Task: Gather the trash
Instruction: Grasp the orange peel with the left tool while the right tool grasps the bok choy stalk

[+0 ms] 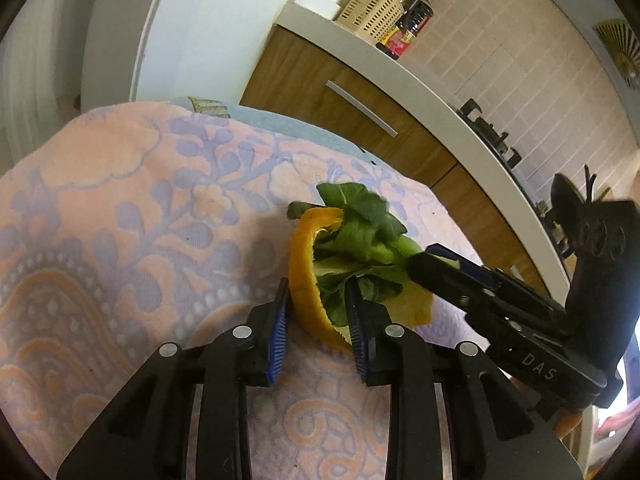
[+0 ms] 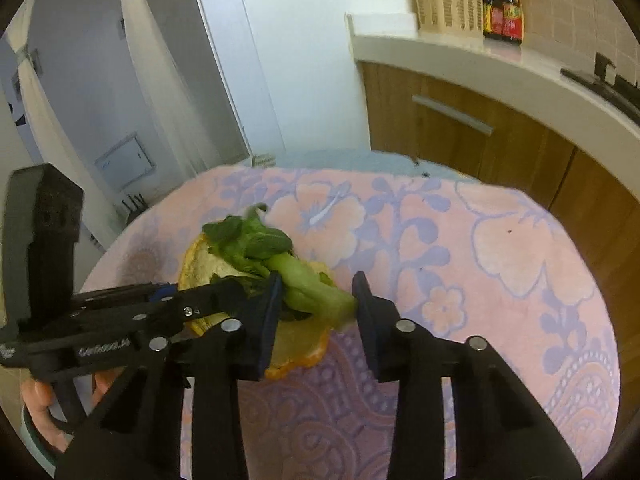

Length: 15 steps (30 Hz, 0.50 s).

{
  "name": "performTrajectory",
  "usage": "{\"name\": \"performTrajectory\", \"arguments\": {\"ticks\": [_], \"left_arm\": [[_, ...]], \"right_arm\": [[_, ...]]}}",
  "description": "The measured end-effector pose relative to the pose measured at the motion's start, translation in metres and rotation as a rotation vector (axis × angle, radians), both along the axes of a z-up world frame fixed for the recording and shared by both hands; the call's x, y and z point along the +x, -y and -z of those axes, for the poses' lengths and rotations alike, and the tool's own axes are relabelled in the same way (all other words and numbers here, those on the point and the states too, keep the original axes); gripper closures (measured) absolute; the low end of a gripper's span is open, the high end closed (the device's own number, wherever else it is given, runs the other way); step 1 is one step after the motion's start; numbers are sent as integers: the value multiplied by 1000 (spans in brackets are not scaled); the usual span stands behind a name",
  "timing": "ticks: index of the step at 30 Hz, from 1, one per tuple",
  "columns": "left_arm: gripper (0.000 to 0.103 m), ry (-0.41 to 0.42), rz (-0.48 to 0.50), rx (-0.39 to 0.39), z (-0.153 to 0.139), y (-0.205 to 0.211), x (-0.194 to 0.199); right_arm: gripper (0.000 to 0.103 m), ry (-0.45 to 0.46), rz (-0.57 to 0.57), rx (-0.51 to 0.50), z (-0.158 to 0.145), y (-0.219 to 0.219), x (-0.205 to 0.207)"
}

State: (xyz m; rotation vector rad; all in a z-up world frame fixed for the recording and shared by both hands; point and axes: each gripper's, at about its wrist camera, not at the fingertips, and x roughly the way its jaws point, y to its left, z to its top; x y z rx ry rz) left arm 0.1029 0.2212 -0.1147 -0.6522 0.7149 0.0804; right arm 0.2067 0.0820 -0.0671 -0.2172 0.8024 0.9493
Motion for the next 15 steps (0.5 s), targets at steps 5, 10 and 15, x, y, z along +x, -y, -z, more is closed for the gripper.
{"name": "performTrajectory", "arguments": {"ticks": [5,10,15], "left_arm": [[79,-6,2,32,0,4,1],[90,-36,-18,101,-3,11,3],[98,-30,-39,126,-5,13,1]], "right_arm": [[89,20,36,86,-19,31,-14],[89,58,160,103,-35,96,-47],[89,54,271,-11,-10,151,-82]]}}
